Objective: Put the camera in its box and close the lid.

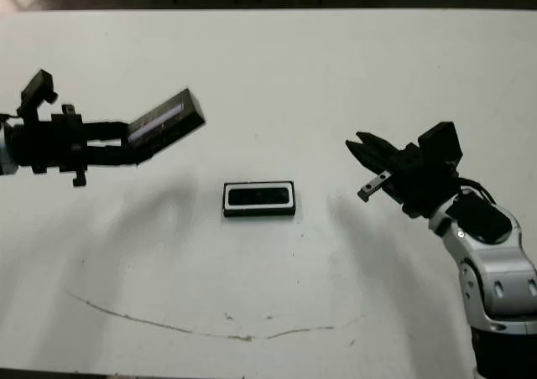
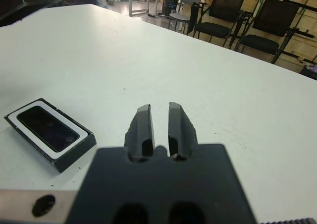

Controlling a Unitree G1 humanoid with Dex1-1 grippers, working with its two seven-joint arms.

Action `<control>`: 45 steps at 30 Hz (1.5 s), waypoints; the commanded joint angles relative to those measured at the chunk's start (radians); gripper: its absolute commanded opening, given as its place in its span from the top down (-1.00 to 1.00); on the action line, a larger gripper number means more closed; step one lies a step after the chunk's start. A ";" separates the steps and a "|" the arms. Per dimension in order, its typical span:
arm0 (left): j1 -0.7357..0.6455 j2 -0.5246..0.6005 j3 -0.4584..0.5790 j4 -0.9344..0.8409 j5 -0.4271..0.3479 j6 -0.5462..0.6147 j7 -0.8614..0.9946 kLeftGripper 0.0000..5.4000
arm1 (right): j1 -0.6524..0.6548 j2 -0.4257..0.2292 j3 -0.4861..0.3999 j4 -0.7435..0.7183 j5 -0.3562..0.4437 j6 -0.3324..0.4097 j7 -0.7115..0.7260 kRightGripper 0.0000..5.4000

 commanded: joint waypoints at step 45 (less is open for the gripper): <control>-0.023 -0.177 -0.338 0.145 0.127 -0.119 -0.087 0.53 | 0.036 -0.020 0.002 -0.031 -0.011 0.025 -0.002 1.00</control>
